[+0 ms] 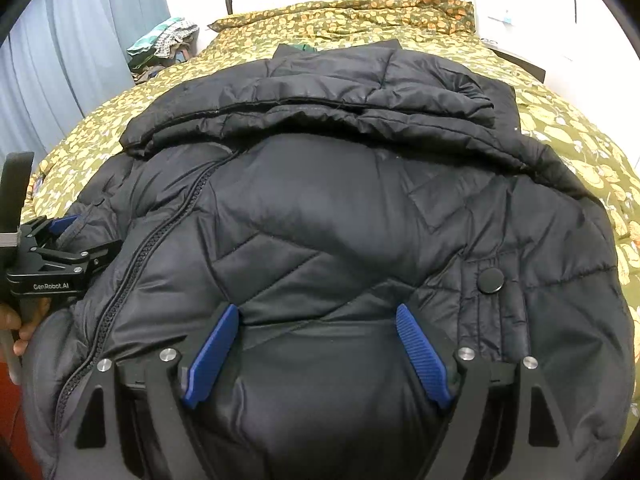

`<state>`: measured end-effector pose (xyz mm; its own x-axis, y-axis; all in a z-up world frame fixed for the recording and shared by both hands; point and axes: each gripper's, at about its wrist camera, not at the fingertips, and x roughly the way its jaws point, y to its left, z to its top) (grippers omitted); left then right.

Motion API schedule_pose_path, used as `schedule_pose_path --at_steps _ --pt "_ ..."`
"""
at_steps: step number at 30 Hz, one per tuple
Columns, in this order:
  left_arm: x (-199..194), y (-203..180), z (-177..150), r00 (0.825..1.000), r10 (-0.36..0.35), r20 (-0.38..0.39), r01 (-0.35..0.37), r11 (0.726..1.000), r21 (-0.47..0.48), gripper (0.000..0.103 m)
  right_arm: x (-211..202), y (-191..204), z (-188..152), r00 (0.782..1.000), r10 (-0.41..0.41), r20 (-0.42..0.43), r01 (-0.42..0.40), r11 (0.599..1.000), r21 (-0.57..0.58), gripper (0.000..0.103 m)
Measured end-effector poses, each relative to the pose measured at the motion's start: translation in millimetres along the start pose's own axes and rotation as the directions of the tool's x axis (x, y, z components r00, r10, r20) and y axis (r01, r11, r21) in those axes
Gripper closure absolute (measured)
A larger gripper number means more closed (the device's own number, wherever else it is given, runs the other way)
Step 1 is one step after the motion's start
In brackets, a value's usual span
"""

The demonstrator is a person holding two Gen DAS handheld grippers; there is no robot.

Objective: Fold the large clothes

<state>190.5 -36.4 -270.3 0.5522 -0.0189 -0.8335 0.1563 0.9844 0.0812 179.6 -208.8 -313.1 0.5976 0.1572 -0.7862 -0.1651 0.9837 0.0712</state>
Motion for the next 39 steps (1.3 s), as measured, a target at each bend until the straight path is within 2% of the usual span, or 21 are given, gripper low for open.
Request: schedule_pose_path --at_steps 15,19,21,24,27,29,31,32,33,36,39 --pt "-6 7 -8 0.999 -0.028 0.023 0.029 0.999 -0.019 0.0 -1 -1 -1 1.0 0.002 0.012 -0.002 1.0 0.0 0.02" --pt "-14 9 -4 0.999 -0.02 -0.03 0.02 1.0 -0.002 0.001 -5 -2 8 0.999 0.004 -0.043 -0.004 1.0 0.007 0.02" --pt "-33 17 0 0.997 -0.035 -0.065 0.035 0.999 -0.003 0.001 -20 -8 18 0.995 0.042 -0.094 -0.037 0.998 0.051 0.02" --pt "-74 43 0 0.995 -0.093 -0.028 0.093 0.996 -0.019 0.001 -72 -32 28 0.989 0.128 -0.077 -0.117 0.984 0.133 0.02" --pt "-94 79 -9 0.993 -0.097 -0.065 0.095 0.995 -0.038 0.001 -125 -64 23 0.991 0.07 -0.114 -0.053 0.987 0.15 0.02" --pt "-90 102 -21 0.978 -0.15 -0.148 0.134 0.985 -0.111 0.001 -146 -87 9 0.984 0.035 -0.176 -0.003 0.984 0.176 0.02" --pt "-80 110 -35 0.944 -0.234 -0.231 0.192 0.962 -0.193 0.001 -159 -105 -15 0.967 0.057 -0.25 0.002 0.973 0.229 0.02" --pt "-75 107 -42 0.922 -0.273 -0.273 0.22 0.952 -0.211 0.001 -160 -111 -28 0.956 0.083 -0.282 -0.006 0.965 0.262 0.02" --pt "-73 101 -45 0.909 -0.289 -0.3 0.235 0.95 -0.204 0.001 -160 -114 -37 0.948 0.103 -0.301 -0.013 0.958 0.287 0.02" --pt "-64 85 -56 0.893 -0.27 -0.36 0.22 0.96 -0.175 0.001 -155 -112 -65 0.923 0.191 -0.335 -0.062 0.932 0.358 0.02" --pt "-52 83 -64 0.88 -0.252 -0.404 0.192 0.964 -0.183 0.001 -143 -97 -76 0.901 0.264 -0.345 -0.124 0.917 0.379 0.02"
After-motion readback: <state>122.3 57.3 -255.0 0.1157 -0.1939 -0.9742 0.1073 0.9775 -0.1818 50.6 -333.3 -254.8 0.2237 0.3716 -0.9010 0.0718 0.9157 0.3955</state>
